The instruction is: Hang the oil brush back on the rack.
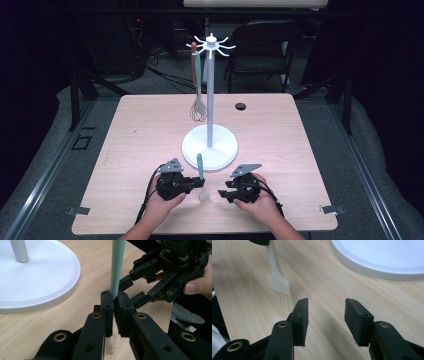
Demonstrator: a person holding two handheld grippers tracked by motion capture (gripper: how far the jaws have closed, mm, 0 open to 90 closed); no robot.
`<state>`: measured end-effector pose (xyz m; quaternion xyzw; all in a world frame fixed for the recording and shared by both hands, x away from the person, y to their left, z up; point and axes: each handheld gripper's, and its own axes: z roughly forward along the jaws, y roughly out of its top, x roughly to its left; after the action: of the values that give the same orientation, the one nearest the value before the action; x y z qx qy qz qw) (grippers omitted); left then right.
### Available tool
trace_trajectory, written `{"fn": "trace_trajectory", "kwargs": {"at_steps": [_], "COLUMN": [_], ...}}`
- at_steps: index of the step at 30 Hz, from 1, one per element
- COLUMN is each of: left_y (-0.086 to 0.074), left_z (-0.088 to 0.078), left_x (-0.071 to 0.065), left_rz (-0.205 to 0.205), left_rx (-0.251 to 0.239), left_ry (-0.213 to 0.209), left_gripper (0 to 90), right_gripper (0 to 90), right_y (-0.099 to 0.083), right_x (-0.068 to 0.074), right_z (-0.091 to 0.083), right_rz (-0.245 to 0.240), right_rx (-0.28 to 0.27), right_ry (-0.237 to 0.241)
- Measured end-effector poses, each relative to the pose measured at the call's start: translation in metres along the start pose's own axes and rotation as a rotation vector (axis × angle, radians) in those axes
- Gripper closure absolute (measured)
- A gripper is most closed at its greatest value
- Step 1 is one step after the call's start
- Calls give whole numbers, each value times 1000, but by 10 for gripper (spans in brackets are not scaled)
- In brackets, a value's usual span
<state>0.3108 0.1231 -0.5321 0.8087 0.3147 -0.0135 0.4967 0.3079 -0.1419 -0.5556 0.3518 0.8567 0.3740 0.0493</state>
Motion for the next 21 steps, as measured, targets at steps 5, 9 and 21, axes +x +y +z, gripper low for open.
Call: {"fn": "trace_trajectory", "kwargs": {"at_steps": [5, 9, 21], "left_y": [1, 1, 1], "left_z": [-7, -13, -25], "left_x": [4, 8, 17], "left_rz": [-5, -11, -38], "left_rx": [-7, -10, -28], "left_ry": [3, 11, 22], "left_gripper": [854, 854, 854], "right_gripper": [539, 539, 528], "right_y": [-1, -1, -2], "right_x": [-5, -6, -8], "right_z": [-5, -5, -5], "right_rz": [7, 2, 4], "right_rx": [3, 9, 3], "right_ry": [-22, -61, -88]}}
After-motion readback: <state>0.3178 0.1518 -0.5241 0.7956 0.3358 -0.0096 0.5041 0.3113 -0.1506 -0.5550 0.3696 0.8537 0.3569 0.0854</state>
